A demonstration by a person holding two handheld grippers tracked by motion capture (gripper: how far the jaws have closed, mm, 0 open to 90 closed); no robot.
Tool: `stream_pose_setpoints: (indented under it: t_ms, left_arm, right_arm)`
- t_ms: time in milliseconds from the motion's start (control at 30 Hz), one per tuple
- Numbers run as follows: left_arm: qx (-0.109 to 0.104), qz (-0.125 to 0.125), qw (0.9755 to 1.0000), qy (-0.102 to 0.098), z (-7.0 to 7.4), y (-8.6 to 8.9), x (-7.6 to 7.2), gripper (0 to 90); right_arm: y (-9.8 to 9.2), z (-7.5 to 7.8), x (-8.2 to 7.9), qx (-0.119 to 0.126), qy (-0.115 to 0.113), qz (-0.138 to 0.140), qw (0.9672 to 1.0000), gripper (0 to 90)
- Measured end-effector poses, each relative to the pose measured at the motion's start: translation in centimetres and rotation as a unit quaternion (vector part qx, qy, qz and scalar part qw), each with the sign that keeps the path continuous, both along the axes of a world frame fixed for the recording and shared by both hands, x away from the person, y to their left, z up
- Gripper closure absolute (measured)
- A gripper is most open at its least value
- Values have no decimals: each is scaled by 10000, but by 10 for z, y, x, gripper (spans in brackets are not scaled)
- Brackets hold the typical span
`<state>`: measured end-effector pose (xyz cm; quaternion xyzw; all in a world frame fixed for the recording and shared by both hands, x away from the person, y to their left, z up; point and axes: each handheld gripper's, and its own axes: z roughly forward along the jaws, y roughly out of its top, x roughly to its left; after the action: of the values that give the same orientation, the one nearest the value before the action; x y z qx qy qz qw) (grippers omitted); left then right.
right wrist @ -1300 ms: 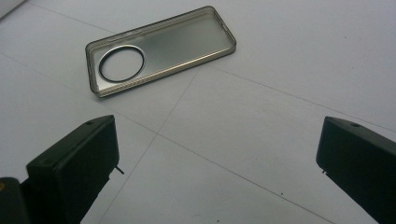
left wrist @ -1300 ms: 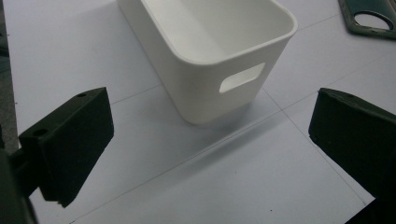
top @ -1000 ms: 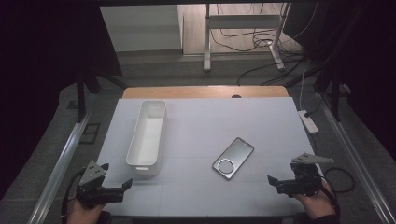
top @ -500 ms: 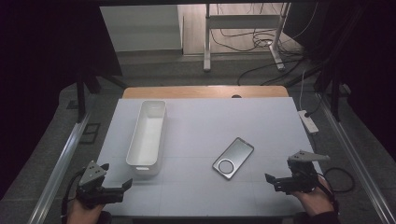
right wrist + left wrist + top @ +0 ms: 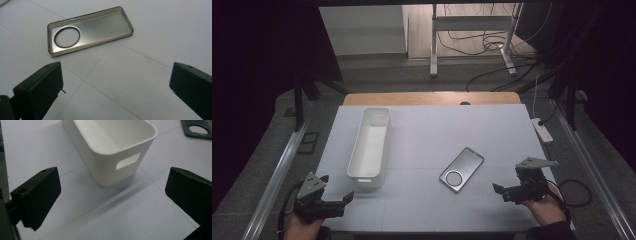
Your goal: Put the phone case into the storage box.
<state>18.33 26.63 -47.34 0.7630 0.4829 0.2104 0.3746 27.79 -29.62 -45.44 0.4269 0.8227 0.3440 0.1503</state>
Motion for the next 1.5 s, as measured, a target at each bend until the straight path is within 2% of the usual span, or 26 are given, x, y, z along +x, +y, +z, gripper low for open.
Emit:
stream_pose_setpoints:
  t_ms: [567, 800, 1500]
  left_arm:
    - [53, -12, 10000, 30, 0, -1, 1, 13]
    - [39, -12, 10000, 42, -1, -1, 1, 13]
    - [-28, -54, 10000, 40, -1, 0, 1, 12]
  right_arm:
    - [4, -1, 14, 47, 106, 23, 9999, 0]
    - [12, -2, 22, 186, 125, 116, 9997, 0]
    - [29, -6, 45, -36, 172, 215, 9996, 0]
